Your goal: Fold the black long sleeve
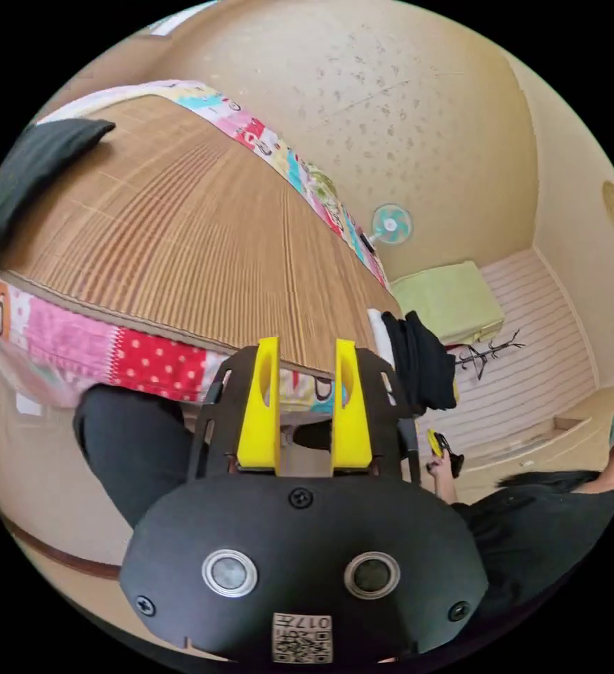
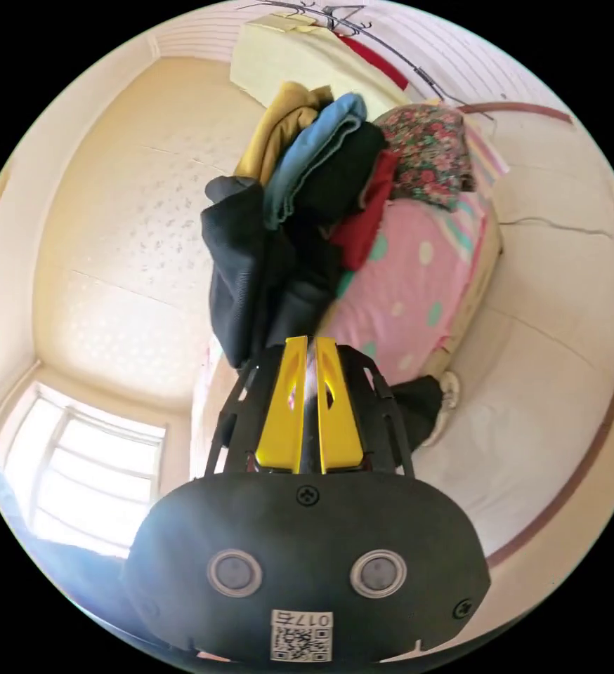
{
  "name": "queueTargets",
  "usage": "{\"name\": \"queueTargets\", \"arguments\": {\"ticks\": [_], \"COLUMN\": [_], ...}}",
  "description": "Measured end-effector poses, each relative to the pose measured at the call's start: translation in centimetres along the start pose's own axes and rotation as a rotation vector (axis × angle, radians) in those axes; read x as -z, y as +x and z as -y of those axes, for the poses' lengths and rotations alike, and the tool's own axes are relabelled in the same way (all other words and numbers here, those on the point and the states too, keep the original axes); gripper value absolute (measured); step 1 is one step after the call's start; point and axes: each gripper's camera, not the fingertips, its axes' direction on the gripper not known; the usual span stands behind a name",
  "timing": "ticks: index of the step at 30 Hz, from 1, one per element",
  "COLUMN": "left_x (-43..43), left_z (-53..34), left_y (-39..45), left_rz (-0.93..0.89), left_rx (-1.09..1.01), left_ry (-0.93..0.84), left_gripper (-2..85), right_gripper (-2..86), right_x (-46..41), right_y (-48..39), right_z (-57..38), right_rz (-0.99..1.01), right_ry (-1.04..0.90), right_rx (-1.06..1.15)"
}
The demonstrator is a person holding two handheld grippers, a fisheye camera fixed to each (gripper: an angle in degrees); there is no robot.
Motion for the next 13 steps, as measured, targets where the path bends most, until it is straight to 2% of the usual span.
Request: {"name": "queueTargets", "arguments": {"ticks": [1, 2, 3, 4, 7, 9, 11, 13], "left_x": [3.5, 5.3, 8.7, 11.6, 14.8, 14.4, 12.7, 8.5], "left_z": [1.6, 2.3, 3.4, 4.3, 7.1, 9.3, 11.8, 15.1], "left_y": [-1.9, -2.8, -4.6, -6.0, -8.1, -9.8, -11.9, -18.0], "left_rz": [0.161, 0.244, 0.372, 0.448, 0.626, 0.732, 0.822, 0.854], "left_rx": [0.009, 0.021, 0.064, 0.066, -0.025, -0.014, -0.008, 0.152], "left_ry": [0.115, 0.182, 0.321, 0.451, 0.616, 0.606, 0.503, 0.221], "left_gripper": [7.8, 6.9, 4.4, 1.3, -0.5, -0.8, -0.9, -0.9], "right_gripper": [1.5, 1.2, 0.9, 0.6, 0.5, 0.4, 0.4, 0.4], "right_x": [1.2, 1.7, 2.6, 3.3, 3.3, 2.4, 1.1, -0.9], "right_y": [-2.0, -3.1, -5.7, -8.3, -15.2, -18.8, -21.6, -24.1], "right_z": [0.0, 0.0, -0.1, -0.2, -1.0, -1.8, -2.5, -3.5], "right_rz": [0.022, 0.04, 0.09, 0.149, 0.237, 0.229, 0.234, 0.279], "right_ry": [0.043, 0.071, 0.137, 0.198, 0.261, 0.252, 0.221, 0.145], "right_rx": [0.067, 0.106, 0.185, 0.267, 0.471, 0.552, 0.598, 0.629]}}
